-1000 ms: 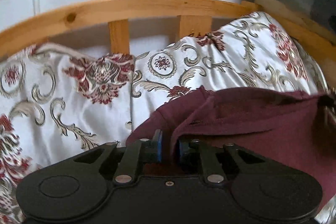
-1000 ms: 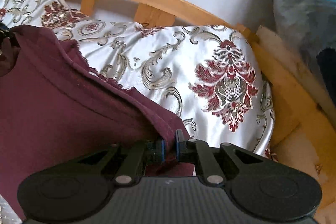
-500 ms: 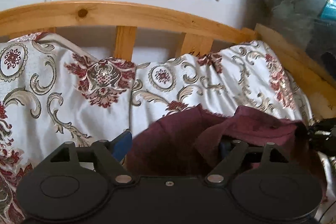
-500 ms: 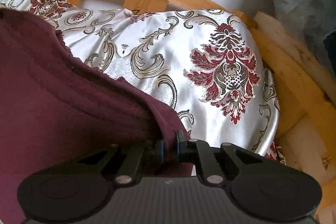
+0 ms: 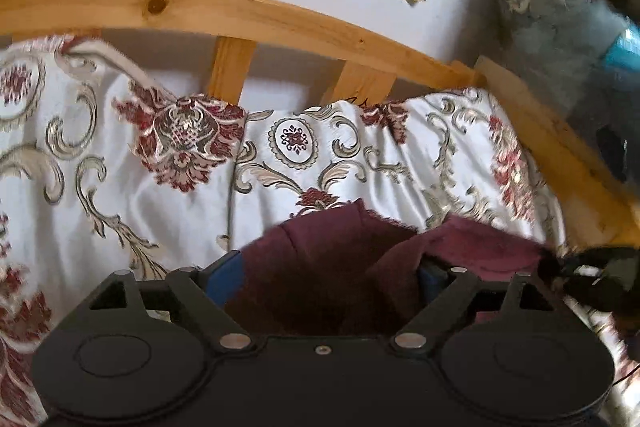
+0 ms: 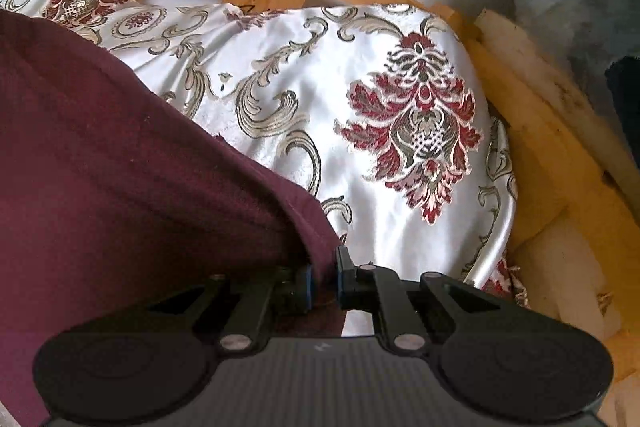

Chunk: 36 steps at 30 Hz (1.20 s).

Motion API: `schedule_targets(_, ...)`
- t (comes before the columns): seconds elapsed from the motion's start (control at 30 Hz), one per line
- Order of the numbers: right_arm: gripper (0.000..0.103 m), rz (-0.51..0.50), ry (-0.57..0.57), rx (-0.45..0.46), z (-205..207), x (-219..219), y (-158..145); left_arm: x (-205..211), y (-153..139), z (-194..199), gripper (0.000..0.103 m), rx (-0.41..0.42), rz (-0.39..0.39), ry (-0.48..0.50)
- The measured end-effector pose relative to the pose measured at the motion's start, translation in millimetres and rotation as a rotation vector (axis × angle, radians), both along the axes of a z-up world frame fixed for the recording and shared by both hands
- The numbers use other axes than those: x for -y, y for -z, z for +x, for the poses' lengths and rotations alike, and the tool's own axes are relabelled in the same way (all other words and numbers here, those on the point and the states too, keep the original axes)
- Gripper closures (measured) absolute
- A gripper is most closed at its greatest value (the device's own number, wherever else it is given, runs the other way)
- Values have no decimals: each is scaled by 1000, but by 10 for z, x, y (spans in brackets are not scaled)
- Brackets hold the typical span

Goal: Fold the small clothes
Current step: 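Fold the held hem over toward the collar with both grippers and release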

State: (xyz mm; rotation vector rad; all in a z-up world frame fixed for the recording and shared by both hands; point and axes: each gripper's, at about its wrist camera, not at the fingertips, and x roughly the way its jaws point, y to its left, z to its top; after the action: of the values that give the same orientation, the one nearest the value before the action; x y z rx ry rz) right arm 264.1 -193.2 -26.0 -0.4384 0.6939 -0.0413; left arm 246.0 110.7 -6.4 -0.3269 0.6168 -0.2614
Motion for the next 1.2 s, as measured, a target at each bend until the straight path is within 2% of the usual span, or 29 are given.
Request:
schedule_targets(0.07,90,0,9,-4,12,24,21,-53,-44,-16,16,-8,-15,-47)
schedule_targets(0.2,88,2,23,-16,0,66,65,-150,-174,-74,16,24,19,-127)
schedule_targets(0.27,86,0,25,-9,-15,62,77,-152,-193,-77,15,27,39,-137)
schedule_targets(0.33,80,0,33,-3,-13,56,72,-94,-178,-80,12,33,65,-107)
schedule_targets(0.43,72,17,44,16,-33,80,45,112,-126,-93,10,48,104,6)
schedule_targets(0.47,64,41,42,23,-56,104,30,195,-103,-107,9,61,120,46)
schedule_targets(0.5,50,63,40,27,-81,126,20,286,-76,-127,8,72,138,80)
schedule_targets(0.57,35,114,28,48,-172,163,7,486,-5,-159,8,82,190,129)
schedule_targets(0.63,31,132,4,63,-265,171,15,691,100,-191,8,96,261,151)
schedule_targets(0.7,29,127,-13,67,-322,172,40,890,238,-202,13,96,362,158)
schedule_targets(0.77,29,123,-18,67,-325,171,60,1055,380,-197,22,84,478,157)
schedule_targets(0.83,29,129,-9,77,-298,178,69,1114,488,-193,36,85,537,163)
schedule_targets(0.87,29,140,-8,87,-270,190,70,1127,522,-185,49,80,558,157)
schedule_targets(0.9,31,152,-7,96,-243,200,73,1126,547,-174,63,71,568,149)
schedule_targets(0.93,33,162,-8,102,-202,212,75,1093,558,-149,69,64,560,147)
schedule_targets(1.0,40,176,-12,116,-113,229,77,997,549,-136,97,61,514,121)
schedule_targets(1.03,42,185,-17,123,-69,231,72,971,534,-115,97,57,498,103)
schedule_targets(1.1,68,202,-21,129,-7,234,62,871,462,-112,98,67,460,56)
schedule_targets(1.13,76,209,-18,130,22,235,55,818,417,-118,98,78,446,30)
schedule_targets(1.17,88,212,-10,135,46,235,44,756,371,-118,98,87,435,0)
schedule_targets(1.2,89,219,-5,141,57,239,33,707,330,-104,98,91,425,-24)
